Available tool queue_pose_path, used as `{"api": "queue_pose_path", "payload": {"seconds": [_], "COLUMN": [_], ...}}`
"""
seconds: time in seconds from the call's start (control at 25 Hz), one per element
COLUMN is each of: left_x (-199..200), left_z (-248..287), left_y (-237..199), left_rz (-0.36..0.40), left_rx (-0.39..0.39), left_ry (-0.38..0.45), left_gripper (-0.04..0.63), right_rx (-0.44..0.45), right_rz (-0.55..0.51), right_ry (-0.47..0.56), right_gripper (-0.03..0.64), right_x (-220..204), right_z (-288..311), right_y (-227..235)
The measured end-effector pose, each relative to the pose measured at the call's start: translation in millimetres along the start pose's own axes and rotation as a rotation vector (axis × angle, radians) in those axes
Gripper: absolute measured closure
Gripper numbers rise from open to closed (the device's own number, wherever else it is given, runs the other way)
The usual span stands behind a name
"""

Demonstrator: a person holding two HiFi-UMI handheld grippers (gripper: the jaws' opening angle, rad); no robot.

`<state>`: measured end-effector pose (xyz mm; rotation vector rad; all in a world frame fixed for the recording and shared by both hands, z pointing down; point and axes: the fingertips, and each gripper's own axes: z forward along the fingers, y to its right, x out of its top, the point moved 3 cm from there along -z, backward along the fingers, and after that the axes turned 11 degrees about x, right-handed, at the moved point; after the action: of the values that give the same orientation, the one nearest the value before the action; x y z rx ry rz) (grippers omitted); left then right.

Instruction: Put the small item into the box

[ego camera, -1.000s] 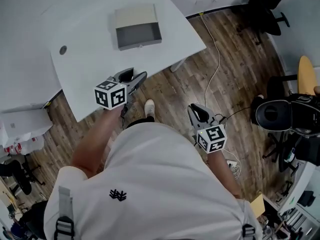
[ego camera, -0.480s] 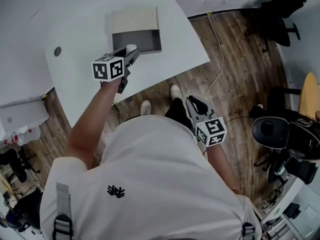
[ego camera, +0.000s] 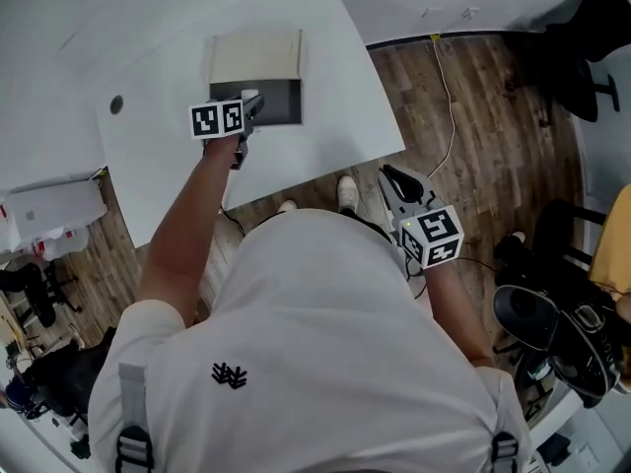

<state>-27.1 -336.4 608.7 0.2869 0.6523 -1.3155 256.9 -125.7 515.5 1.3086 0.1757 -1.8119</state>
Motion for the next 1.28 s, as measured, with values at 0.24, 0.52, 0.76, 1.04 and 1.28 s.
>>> {"api": "queue_pose_path", "payload": {"seconds": [0.24, 0.52, 0.76, 1.04, 1.28], "left_x": [-11, -22, -31, -33, -32], "left_z": [22, 36, 45, 49, 44], "left_y": [-11, -8, -7, -3, -3], "left_rz": [0.009, 0.1, 0.188, 0.224, 0.209], "left_rx": [0.11, 0.213, 0.298, 0.304, 0.29], "left_ry": [-0.101, -0.26, -0.371, -0.414, -0.397], "left_gripper": [0.413, 0.411, 0.41, 0.379, 0.358], "right_rx": [0.076, 0.132, 0.173, 0.195, 0.221], "right_rz": [0.014, 0.015, 0.011, 0.019, 0.015], "right_ry": [-0.021, -0.041, -0.055, -0.055, -0.049], "right_gripper": [0.581, 0.58, 0.58, 0.58, 0.58], "right_x": [2, 8, 10, 10, 12], "right_z": [3, 6, 11, 14, 19], "right_y": [27, 55, 71, 84, 87]}}
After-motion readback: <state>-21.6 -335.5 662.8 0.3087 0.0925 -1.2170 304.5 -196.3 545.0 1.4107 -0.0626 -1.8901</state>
